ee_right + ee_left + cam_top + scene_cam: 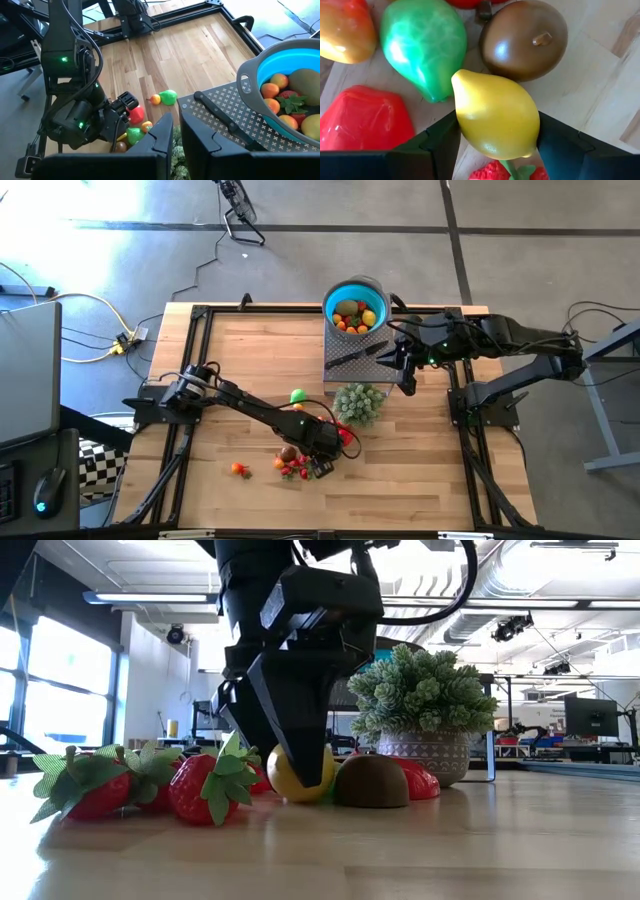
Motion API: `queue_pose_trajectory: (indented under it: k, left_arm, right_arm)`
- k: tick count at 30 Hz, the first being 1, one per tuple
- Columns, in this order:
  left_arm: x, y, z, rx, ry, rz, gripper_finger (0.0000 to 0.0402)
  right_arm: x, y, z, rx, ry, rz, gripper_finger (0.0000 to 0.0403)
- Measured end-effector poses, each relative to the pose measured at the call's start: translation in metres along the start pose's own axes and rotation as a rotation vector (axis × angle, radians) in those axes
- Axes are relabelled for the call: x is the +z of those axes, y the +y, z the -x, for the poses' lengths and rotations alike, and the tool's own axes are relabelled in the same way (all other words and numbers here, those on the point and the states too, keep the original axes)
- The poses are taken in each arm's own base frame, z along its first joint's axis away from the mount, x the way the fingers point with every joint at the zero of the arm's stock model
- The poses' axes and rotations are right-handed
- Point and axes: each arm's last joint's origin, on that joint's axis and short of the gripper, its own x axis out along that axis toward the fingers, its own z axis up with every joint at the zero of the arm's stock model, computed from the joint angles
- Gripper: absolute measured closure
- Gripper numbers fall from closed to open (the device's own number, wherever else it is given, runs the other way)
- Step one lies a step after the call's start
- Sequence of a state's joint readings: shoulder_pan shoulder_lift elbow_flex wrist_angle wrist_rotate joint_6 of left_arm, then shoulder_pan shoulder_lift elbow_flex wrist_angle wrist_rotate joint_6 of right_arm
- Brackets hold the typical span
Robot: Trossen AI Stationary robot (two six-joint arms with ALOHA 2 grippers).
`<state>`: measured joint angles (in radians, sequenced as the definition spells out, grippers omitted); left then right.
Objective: Pick & Place Fruit
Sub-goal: Put the yellow lemon into the blue strainer bowl
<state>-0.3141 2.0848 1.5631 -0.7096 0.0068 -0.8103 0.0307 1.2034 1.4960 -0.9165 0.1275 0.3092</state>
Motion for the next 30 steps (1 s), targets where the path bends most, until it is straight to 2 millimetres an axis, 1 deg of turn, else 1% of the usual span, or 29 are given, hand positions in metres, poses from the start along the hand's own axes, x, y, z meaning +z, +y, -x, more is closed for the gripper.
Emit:
queue_pose_trajectory:
  k: [5, 9, 11, 13, 15, 17, 19, 21, 22, 24, 26, 28, 30]
  left_arm:
    - [-0.001, 0.0, 0.0, -0.03, 0.04, -0.02, 0.0192]
    - [-0.002, 0.0, 0.008, -0.041, 0.058, -0.024, 0.0192]
    - [-0.003, 0.001, 0.013, -0.035, 0.065, -0.037, 0.0191]
    - [0.0, 0.001, 0.019, -0.054, 0.064, -0.045, 0.019]
    - [0.001, 0.002, 0.028, -0.056, 0.064, -0.062, 0.019]
    - [0.007, 0.0, 0.035, -0.08, 0.04, -0.078, 0.019]
    - [0.01, 0.0, 0.047, -0.087, 0.026, -0.097, 0.019]
    - [0.017, -0.001, 0.058, -0.108, 0.0, -0.115, 0.019]
    - [0.021, -0.002, 0.065, -0.128, -0.03, -0.124, 0.019]
    - [0.024, 0.001, 0.079, -0.121, -0.031, -0.135, 0.019]
    - [0.033, -0.003, 0.095, -0.163, -0.091, -0.161, 0.019]
    - [0.037, 0.0, 0.11, -0.158, -0.095, -0.182, 0.019]
    - [0.046, -0.004, 0.126, -0.198, -0.162, -0.206, 0.019]
  right_arm:
    - [0.0, 0.0, 0.0, 0.0, 0.0, 0.0, 0.0374]
    - [0.0, 0.0, 0.0, 0.0, 0.0, 0.008, 0.0374]
    - [0.0, 0.0, 0.0, 0.0, 0.0, 0.021, 0.0374]
    - [0.0, 0.0, 0.0, 0.0, -0.001, 0.025, 0.0374]
    - [0.0, 0.0, 0.0, 0.001, -0.001, 0.026, 0.0374]
    - [0.0, 0.0, 0.0, 0.001, -0.004, 0.025, 0.0374]
    - [0.001, 0.0, 0.0, 0.002, -0.005, 0.025, 0.0374]
    - [0.0, 0.0, 0.0, 0.002, -0.004, 0.025, 0.0374]
    - [0.0, 0.0, 0.0, 0.004, -0.001, 0.025, 0.0374]
    - [0.0, 0.0, 0.0, 0.011, 0.003, 0.026, 0.0374]
    - [0.0, 0.001, 0.0, 0.034, 0.01, 0.026, 0.0374]
    - [-0.001, 0.002, 0.0, 0.054, 0.018, 0.026, 0.0374]
    - [-0.001, 0.001, 0.001, 0.056, 0.024, 0.025, 0.0374]
